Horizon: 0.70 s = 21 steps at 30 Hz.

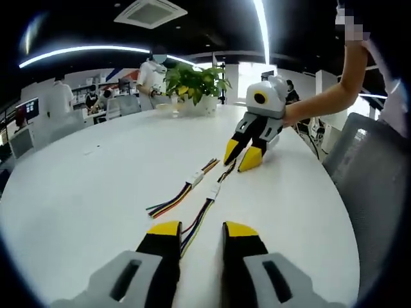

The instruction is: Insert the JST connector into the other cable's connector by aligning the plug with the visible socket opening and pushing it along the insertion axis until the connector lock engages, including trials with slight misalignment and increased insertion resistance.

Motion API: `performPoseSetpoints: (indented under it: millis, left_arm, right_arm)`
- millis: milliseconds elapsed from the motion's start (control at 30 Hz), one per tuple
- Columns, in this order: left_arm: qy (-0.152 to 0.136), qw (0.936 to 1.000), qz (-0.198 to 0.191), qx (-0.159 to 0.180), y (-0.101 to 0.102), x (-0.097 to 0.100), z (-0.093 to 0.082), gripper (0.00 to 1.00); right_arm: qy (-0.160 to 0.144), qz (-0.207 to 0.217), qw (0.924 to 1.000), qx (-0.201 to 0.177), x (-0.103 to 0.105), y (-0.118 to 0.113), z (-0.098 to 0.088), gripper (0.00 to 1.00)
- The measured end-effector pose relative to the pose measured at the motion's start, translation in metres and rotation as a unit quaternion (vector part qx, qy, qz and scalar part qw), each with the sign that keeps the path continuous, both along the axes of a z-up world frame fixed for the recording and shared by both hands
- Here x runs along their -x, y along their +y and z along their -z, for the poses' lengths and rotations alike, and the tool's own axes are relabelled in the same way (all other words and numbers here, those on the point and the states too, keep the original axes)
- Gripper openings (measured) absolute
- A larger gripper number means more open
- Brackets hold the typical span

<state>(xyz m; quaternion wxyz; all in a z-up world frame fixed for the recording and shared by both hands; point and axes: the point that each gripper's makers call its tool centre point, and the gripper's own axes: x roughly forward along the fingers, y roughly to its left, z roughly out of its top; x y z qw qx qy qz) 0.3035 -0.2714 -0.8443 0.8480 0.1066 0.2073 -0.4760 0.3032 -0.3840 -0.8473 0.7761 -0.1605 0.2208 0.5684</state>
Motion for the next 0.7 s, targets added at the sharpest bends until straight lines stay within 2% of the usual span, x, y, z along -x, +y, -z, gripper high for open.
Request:
performPoseSetpoints:
  millis: [67, 167, 233, 267, 367, 433, 500, 533, 567, 633, 700]
  left_arm:
    - [0.006, 0.9999, -0.011, -0.003, 0.002, -0.002, 0.000, 0.22]
    - [0.012, 0.9998, -0.016, 0.006, 0.003, -0.002, -0.005, 0.24]
    - [0.031, 0.9980, -0.036, 0.042, -0.001, -0.002, -0.015, 0.28]
    - [0.024, 0.9976, -0.036, 0.053, -0.002, -0.002, -0.024, 0.29]
    - [0.016, 0.9980, -0.042, 0.045, -0.001, -0.002, -0.033, 0.32]
    - [0.005, 0.9985, -0.047, 0.027, 0.000, -0.002, -0.040, 0.36]
    - [0.019, 0.9971, -0.072, 0.015, 0.004, -0.003, -0.042, 0.42]
    - [0.017, 0.9972, -0.071, 0.018, 0.002, -0.001, -0.045, 0.44]
    - [0.015, 0.9973, -0.070, 0.018, 0.001, 0.001, -0.049, 0.46]
    - [0.011, 0.9975, -0.068, 0.017, -0.001, 0.004, -0.055, 0.46]
    - [0.010, 0.9973, -0.072, 0.016, -0.001, 0.009, -0.062, 0.46]
  right_arm:
    - [0.001, 0.004, 0.9999, 0.012, 0.003, -0.003, 0.000, 0.13]
    - [-0.004, 0.010, 0.9999, 0.009, 0.007, -0.006, -0.006, 0.13]
    - [-0.010, 0.029, 0.9995, -0.007, 0.006, -0.005, -0.017, 0.15]
    - [-0.012, 0.041, 0.9990, -0.014, 0.005, -0.006, -0.023, 0.15]
    - [-0.020, 0.056, 0.9981, -0.019, 0.007, -0.004, -0.036, 0.17]
    - [-0.023, 0.065, 0.9972, -0.027, 0.009, -0.001, -0.047, 0.20]
    - [-0.018, 0.081, 0.9962, -0.026, 0.008, -0.001, -0.050, 0.19]
    - [-0.010, 0.098, 0.9949, -0.022, 0.008, -0.003, -0.050, 0.19]
    - [-0.013, 0.092, 0.9954, -0.025, 0.012, 0.001, -0.054, 0.20]
    - [-0.002, 0.109, 0.9936, -0.028, 0.016, 0.003, -0.057, 0.25]
    - [-0.004, 0.109, 0.9938, -0.021, 0.026, 0.007, -0.062, 0.29]
